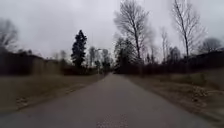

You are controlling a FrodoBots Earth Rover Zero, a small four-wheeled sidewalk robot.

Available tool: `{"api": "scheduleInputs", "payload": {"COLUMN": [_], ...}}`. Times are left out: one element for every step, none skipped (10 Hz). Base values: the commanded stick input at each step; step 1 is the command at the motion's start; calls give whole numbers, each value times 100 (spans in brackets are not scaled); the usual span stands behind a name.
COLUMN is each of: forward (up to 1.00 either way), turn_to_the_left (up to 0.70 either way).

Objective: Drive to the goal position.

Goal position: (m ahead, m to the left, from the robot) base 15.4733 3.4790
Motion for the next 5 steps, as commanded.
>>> {"api": "scheduleInputs", "payload": {"forward": [100, 100, 100, 100, 100], "turn_to_the_left": [0, 0, 0, 0, 0]}}
